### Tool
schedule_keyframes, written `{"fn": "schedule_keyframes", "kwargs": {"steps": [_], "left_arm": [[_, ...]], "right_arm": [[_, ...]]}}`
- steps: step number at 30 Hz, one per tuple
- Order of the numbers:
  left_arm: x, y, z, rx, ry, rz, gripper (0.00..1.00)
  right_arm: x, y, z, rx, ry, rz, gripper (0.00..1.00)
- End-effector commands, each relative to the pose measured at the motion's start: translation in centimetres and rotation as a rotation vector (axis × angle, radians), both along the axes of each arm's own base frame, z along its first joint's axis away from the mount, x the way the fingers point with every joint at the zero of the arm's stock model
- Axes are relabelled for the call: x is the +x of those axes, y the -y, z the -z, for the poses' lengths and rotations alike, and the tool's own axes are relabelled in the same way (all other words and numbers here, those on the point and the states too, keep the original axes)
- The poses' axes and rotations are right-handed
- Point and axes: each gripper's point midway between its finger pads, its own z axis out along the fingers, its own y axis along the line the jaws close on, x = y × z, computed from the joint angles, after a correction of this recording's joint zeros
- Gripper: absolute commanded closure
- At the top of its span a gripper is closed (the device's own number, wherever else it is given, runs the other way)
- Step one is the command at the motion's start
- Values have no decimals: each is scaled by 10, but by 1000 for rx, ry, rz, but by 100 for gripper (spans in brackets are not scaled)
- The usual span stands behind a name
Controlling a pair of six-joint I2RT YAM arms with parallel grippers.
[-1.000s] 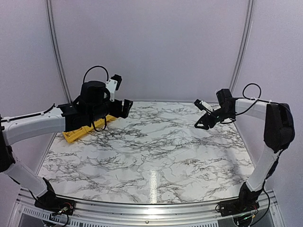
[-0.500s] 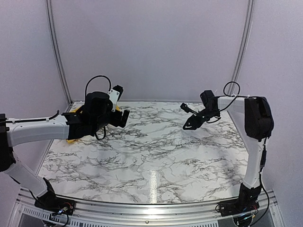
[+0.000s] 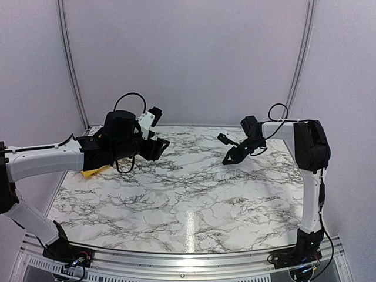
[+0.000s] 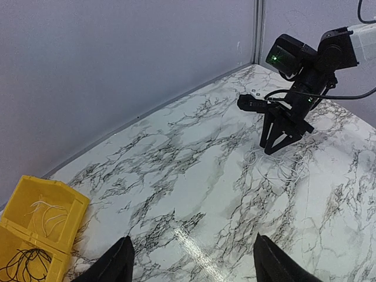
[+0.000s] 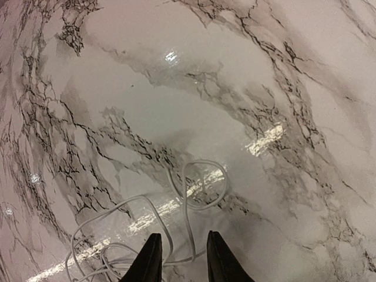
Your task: Untangle the cables
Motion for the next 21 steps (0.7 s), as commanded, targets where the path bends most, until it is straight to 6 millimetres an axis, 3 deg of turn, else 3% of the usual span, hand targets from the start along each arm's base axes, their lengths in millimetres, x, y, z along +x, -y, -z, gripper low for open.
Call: {"fn": "schedule_keyframes", "kwargs": {"steps": [1,11,14,19,21], "left_arm": [[-5,8,-9,-27,-13,44,30],[-6,10,-8,-29,-17,55,30],[-7,11,-8,-30,-18,62,30],[-10,15,-10,-59,-21,83,29],[-12,17,-6,-68,-24,92,28]], "right_arm": [[7,-5,-5,2,18,-5,74],[8,-11,3,25,-12,-10,82],[11,-11,2,27,-12,3,92],[6,-14,-22,60,6,-1,100],[1,-15,-45,78,42,-10,100]]}}
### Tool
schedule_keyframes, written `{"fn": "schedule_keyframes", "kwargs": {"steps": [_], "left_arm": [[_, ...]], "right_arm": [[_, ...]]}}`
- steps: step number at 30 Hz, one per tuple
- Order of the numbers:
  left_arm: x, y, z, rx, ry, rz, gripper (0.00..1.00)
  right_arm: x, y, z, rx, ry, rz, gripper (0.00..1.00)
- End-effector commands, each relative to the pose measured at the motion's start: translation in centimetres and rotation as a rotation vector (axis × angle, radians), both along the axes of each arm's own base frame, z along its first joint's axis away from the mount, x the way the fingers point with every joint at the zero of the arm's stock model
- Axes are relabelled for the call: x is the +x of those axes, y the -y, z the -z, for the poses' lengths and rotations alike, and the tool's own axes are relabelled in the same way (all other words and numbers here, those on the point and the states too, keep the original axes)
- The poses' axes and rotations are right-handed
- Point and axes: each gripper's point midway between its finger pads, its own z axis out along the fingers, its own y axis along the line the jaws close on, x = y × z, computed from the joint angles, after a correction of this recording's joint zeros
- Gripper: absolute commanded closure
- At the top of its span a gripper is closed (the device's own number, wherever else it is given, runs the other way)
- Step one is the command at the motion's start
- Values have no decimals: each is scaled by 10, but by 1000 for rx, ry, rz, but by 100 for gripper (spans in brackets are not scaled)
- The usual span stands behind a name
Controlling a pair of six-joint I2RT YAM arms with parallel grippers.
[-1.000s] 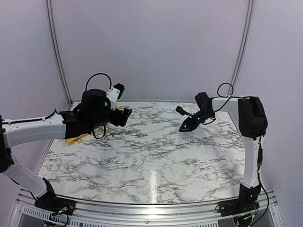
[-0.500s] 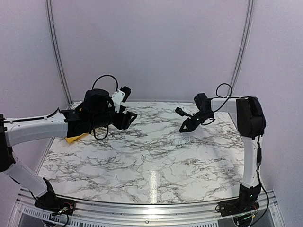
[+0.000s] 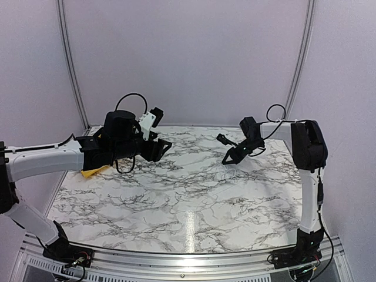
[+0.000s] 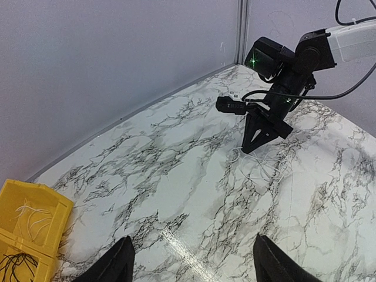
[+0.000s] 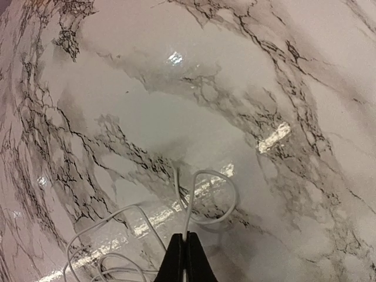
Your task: Untangle the cables
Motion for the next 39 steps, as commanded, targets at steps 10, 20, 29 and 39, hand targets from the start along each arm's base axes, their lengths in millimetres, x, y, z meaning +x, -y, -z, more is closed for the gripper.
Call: {"fn": "schedule_keyframes", "kwargs": {"steps": [10,20,29,39], "left_arm": [[-32,48,5,-98,-64,195,19],[-59,72,-47,-391,-121,237,28],[-63,108,-29,-713,-303,208,30],[-55,138,-16,-747,-334,209,44]], "right_arm": [[-67,-27,-186,203,264,-104,100],[-130,-41,-265,352,399,-217,100],[-154,-50,-233,344,395,-278,100],[-160,-52,-222,345,375,-280,100]]}}
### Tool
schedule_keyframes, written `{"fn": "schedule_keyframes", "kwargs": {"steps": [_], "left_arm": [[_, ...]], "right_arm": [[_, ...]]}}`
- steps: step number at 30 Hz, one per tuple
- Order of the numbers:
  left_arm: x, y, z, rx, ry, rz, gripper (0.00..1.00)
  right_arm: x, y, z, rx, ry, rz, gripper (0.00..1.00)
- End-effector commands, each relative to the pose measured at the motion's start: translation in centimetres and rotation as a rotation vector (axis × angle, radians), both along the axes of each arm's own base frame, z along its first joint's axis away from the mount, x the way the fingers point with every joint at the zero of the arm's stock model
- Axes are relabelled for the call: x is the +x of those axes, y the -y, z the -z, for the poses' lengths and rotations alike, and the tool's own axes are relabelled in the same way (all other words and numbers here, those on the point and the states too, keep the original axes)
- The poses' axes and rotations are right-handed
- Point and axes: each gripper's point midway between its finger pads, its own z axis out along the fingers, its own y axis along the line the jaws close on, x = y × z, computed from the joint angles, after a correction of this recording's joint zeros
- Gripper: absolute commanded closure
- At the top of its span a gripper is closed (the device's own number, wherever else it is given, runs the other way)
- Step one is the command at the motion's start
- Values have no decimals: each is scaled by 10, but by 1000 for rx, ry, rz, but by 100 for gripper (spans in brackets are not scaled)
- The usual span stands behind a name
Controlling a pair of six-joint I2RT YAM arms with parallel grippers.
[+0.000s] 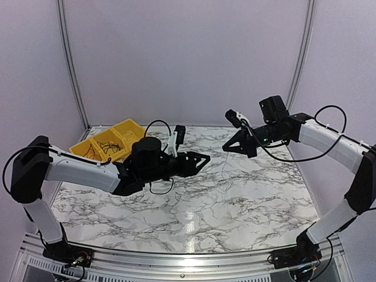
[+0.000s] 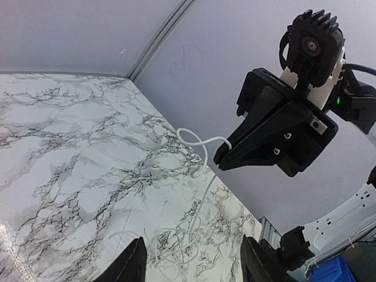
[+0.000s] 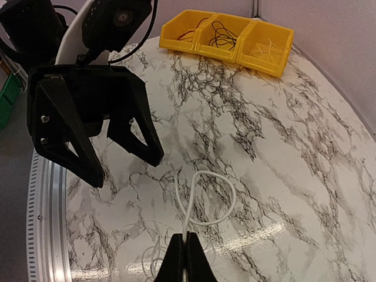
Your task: Untangle the cables
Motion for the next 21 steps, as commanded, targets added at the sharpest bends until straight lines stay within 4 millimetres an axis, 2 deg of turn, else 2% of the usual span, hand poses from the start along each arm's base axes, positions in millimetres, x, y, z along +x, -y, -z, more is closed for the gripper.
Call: {"fn": "schedule_keyframes", "kwargs": {"steps": [1,5,10,21], "left_arm": [[8,14,-36,-123,38,-7,45],[14,22,-35,-134,29,-10,50],[26,29,-27,-148,-3,-30,61],[39,34,-26,-170,-4,-43,71]], "right_arm": [[-5,-5,-12,37,36,-22,100],[-4,-7,-9,39,25,-29,100],[-4,-7,-9,41,22,-35,100],[-5,-8,0,35,12,-46,100]]}}
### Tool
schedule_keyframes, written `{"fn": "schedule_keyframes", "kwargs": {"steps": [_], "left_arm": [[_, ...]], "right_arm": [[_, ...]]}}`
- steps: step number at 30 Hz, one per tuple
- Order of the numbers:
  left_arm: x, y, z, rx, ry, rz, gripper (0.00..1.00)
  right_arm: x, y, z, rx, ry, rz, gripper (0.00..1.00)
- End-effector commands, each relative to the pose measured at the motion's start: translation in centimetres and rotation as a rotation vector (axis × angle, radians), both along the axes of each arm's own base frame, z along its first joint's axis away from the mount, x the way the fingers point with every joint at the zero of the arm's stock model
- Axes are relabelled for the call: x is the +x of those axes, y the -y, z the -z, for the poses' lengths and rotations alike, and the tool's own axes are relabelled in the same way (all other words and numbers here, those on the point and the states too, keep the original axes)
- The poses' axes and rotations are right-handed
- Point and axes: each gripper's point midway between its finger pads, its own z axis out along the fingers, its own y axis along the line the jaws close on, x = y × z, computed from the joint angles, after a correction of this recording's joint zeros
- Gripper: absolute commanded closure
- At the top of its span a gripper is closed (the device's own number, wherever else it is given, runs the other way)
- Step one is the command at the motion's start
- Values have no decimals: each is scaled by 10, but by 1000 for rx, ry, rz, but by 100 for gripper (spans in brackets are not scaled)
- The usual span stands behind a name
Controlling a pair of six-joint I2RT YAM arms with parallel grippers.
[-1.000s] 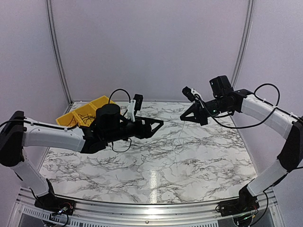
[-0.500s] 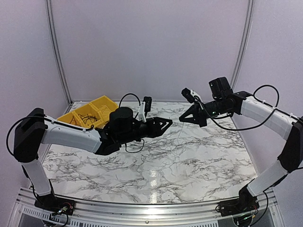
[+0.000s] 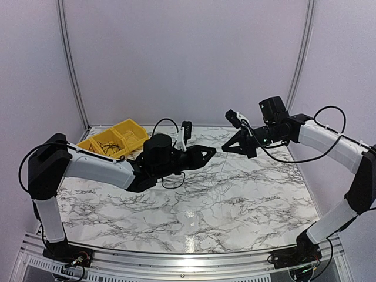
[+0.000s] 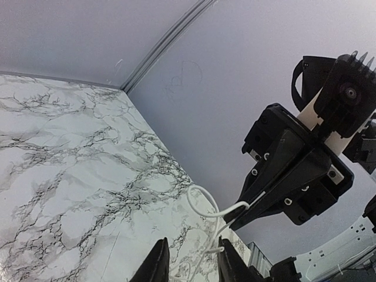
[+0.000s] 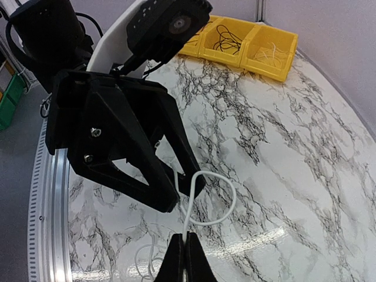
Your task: Untangle the cables
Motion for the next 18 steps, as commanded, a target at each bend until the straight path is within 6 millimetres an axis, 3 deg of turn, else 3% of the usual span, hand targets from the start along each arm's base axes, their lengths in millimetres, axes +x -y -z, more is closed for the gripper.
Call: {"fn": "schedule_keyframes", "kwargs": {"steps": [1,5,12,15,18], "left_arm": [[9,3,-22,-66,45,-8,71],[8,4,-23,-73,50,5,74],[10,5,-18,-78,34,13,100],[8,2,-19,-79,35,11,100],[6,-11,-27,-76,52,-18,100]], "right_arm": [[-2,-6,3,12,4,-29,100],[0,-7,9,6,-7,-30,100],[4,-9,15,0,-23,-34,98],[6,-10,26,-8,-36,-29,82],[16,-11,60,-48,-64,-1,63]]}}
